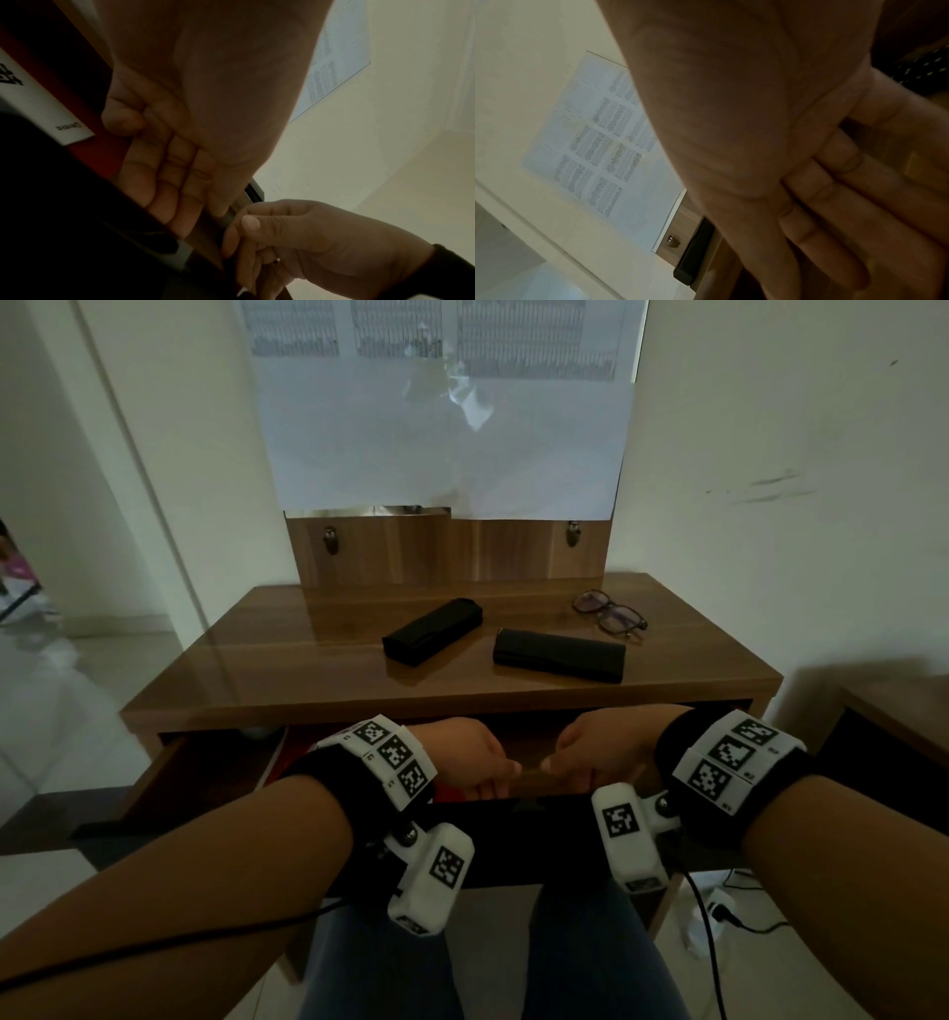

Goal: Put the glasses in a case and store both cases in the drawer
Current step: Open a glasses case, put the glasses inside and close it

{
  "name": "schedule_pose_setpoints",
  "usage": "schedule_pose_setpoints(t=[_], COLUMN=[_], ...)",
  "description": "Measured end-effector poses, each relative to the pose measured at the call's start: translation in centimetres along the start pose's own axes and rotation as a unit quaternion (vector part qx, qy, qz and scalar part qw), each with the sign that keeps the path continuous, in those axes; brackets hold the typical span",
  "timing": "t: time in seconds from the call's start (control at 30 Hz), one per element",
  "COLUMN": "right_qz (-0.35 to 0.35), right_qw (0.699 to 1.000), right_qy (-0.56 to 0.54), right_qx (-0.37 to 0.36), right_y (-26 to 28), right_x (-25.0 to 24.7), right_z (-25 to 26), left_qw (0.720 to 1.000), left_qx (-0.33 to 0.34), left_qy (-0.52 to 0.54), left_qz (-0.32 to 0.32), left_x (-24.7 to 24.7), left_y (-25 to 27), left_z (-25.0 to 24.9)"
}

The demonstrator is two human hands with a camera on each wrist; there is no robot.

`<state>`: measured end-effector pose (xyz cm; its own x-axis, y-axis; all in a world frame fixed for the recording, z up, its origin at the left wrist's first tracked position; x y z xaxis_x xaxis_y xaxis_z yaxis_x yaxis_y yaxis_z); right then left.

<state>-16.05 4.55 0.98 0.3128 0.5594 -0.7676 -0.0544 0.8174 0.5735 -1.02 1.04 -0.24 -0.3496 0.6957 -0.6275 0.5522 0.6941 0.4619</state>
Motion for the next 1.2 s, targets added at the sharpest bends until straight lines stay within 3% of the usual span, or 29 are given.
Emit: schedule_pose_setpoints(t=[0.13,0.2,0.27,0.4,0.5,0.73,0.93,1.2], right_qz=[0.05,0.038,-0.028,-0.217,-0.279,-0.191,-0.151,-0.153], right_qw=[0.998,0.998,0.996,0.968,0.956,0.978,0.983,0.983], right_qy=[-0.025,-0.05,-0.077,-0.103,-0.082,0.073,0.105,0.102], right_qx=[-0.012,-0.029,-0.047,-0.072,-0.046,0.042,0.008,-0.029], right_y=[-0.4,-0.5,-0.8,-1.1,-2.0,-5.4,-6.7,-6.9], right_x=[-1.3,-2.7,-4.8,-9.5,-11.4,-12.3,-12.6,-12.9], right_z=[0.0,0.1,0.0,-0.7,-1.7,-3.7,-3.5,-3.4], left_qw=[0.999,0.998,0.999,0.984,0.975,0.983,0.986,0.976], left_qx=[-0.01,-0.008,0.016,0.112,0.143,0.082,0.077,0.11], left_qy=[-0.013,-0.016,-0.042,-0.096,-0.087,-0.105,-0.104,-0.135], left_qz=[0.043,0.052,0.028,-0.097,-0.149,-0.123,-0.108,-0.127], left_x=[-1.1,-2.3,-4.0,-7.9,-9.8,-11.5,-11.7,-11.6], left_y=[-0.4,-0.7,-1.3,-2.4,-3.6,-8.2,-10.2,-10.3], left_z=[-1.0,-2.0,-3.4,-6.1,-7.0,-6.0,-5.9,-5.8])
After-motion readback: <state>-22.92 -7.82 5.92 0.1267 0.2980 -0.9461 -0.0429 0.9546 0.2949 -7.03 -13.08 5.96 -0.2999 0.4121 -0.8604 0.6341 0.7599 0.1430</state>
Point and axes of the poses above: each hand's wrist, its own y-axis away from the middle knuckle, its own x-axis out of the palm, z = x × y, the point moved 5 cm from there along -y, towards the middle knuckle, and after that the axes turned 8 degrees about y, right-handed, at the moved point
